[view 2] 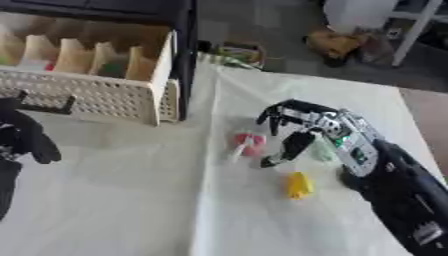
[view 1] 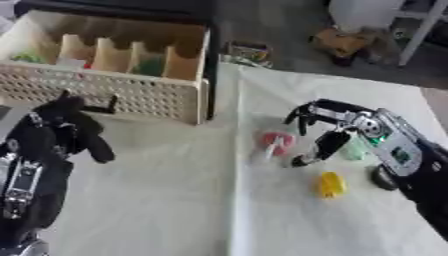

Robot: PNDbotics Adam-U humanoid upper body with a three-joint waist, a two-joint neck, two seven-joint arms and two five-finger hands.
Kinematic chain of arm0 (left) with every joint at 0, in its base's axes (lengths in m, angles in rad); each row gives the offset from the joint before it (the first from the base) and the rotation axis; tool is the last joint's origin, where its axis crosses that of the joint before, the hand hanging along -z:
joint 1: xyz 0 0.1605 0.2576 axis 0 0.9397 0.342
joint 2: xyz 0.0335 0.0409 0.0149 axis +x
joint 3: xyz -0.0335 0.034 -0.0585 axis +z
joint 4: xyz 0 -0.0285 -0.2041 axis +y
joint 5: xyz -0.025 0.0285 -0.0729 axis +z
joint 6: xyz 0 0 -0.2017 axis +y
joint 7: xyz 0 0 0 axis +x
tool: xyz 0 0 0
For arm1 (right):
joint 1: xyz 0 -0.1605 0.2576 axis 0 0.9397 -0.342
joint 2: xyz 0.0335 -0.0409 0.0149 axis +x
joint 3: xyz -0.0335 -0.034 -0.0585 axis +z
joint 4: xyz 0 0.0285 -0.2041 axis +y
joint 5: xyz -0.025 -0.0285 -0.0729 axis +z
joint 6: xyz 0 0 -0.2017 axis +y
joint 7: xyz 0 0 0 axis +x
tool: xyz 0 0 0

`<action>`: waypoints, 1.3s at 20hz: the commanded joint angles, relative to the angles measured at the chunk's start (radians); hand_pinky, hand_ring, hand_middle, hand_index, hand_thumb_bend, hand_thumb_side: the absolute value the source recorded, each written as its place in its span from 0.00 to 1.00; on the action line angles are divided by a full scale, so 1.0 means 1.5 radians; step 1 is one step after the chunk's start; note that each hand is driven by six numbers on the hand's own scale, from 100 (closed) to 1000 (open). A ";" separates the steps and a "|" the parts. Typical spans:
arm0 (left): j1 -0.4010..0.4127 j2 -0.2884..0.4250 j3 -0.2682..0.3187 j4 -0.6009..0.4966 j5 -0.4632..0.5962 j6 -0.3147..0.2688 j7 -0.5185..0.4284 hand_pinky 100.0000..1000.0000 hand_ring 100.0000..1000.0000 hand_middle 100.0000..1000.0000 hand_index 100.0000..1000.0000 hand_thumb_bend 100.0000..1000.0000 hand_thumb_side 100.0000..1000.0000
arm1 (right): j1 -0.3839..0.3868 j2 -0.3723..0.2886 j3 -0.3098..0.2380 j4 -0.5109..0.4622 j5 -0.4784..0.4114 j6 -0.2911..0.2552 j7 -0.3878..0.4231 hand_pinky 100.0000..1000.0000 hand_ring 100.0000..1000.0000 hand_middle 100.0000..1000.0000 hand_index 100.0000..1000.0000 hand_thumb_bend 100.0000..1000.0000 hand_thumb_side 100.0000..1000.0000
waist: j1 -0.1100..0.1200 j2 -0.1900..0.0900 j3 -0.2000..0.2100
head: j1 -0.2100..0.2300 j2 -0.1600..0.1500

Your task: Pick up objects from table and place into drawer.

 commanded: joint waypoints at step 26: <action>-0.011 -0.012 -0.005 -0.010 -0.011 0.019 -0.013 0.38 0.33 0.49 0.74 0.00 0.59 | -0.035 -0.021 -0.008 -0.033 -0.014 0.015 -0.012 0.79 0.75 0.50 0.89 0.63 0.16 | -0.005 0.000 0.013 | -0.003 -0.005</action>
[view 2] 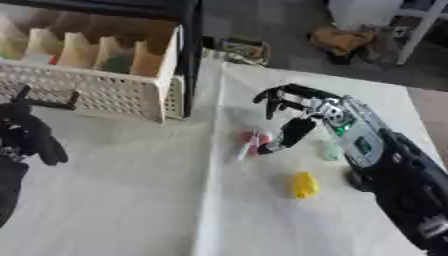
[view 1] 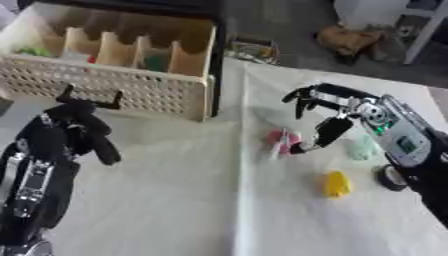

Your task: Pick up objects from table and place into drawer.

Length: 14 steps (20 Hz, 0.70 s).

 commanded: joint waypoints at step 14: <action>-0.018 -0.007 -0.004 -0.010 -0.006 0.011 -0.005 0.38 0.33 0.49 0.73 0.00 0.59 | -0.015 -0.006 -0.014 0.024 -0.006 0.006 -0.009 0.69 0.67 0.41 0.81 0.63 0.15 | -0.007 0.000 0.018 | 0.000 -0.001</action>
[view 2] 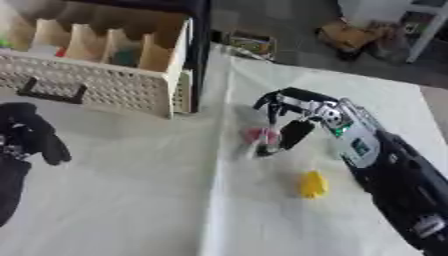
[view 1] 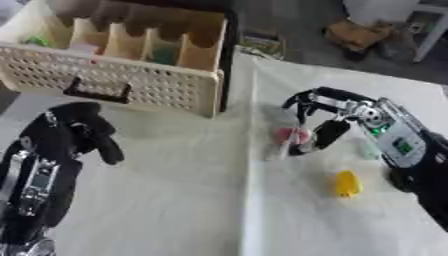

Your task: Pick up objects from table and place into drawer.

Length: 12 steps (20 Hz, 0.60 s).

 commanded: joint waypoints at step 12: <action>-0.014 -0.004 0.001 -0.010 0.004 0.010 -0.002 0.38 0.33 0.48 0.73 0.00 0.60 | -0.010 -0.014 -0.015 0.018 -0.021 0.009 -0.024 0.57 0.60 0.34 0.73 0.58 0.10 | -0.001 -0.009 0.005 | 0.004 -0.001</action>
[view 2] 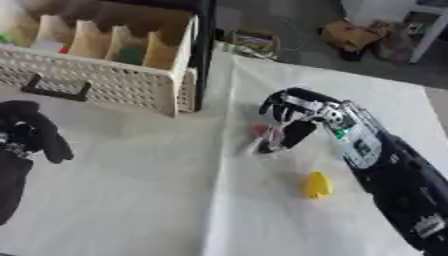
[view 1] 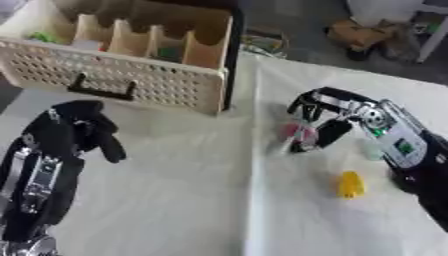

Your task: Pick up objects from table and place into drawer.

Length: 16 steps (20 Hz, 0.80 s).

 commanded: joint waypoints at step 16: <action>-0.008 -0.004 0.002 -0.010 0.008 0.007 0.005 0.37 0.33 0.48 0.71 0.00 0.60 | 0.002 -0.022 -0.014 -0.003 -0.046 0.020 0.004 0.37 0.52 0.29 0.66 0.53 0.03 | 0.005 -0.011 -0.004 | 0.006 0.000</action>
